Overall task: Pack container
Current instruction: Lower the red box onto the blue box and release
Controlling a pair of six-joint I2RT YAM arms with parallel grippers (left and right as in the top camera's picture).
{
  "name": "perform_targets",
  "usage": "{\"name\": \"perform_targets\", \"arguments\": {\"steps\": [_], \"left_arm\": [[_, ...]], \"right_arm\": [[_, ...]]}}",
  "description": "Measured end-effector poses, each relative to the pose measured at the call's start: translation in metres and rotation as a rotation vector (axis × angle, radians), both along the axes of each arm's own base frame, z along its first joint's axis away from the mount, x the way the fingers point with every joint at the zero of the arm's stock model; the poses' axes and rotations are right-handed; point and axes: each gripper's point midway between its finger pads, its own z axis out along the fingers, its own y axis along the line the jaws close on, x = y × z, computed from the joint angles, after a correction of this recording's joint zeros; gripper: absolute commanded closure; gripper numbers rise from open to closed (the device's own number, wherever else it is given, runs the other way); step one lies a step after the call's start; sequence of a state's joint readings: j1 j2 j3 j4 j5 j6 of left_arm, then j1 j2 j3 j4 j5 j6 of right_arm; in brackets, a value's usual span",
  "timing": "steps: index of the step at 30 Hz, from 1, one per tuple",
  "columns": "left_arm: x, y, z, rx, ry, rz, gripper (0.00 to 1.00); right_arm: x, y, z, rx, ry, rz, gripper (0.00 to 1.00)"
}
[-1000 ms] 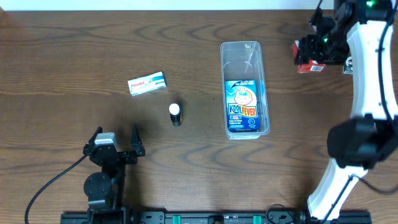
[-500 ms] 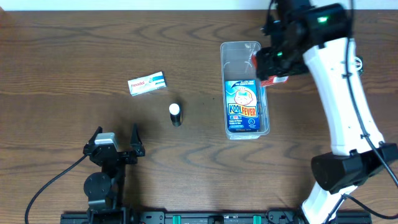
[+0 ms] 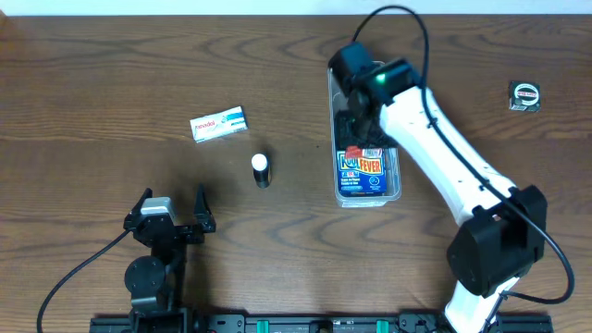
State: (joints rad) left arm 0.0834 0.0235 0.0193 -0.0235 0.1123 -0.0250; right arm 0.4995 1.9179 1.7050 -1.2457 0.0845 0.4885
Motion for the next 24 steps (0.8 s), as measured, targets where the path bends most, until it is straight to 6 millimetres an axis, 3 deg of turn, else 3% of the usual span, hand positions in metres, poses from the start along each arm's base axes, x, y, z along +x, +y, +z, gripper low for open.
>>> {"name": "perform_targets", "arguments": {"steps": [13, 19, 24], "left_arm": [[0.000, 0.000, 0.000, 0.000, 0.000, 0.000, 0.02], [0.000, 0.000, 0.000, 0.000, 0.000, 0.000, 0.02], [0.000, 0.000, 0.000, 0.000, 0.000, 0.000, 0.02]], "right_arm": [[-0.003, -0.008, -0.057, 0.002, 0.009, -0.024, 0.29], [-0.011, -0.012, -0.076, -0.005, 0.026, -0.020, 0.28], [-0.016, -0.014, -0.081, -0.013, 0.038, -0.002, 0.28]]}}
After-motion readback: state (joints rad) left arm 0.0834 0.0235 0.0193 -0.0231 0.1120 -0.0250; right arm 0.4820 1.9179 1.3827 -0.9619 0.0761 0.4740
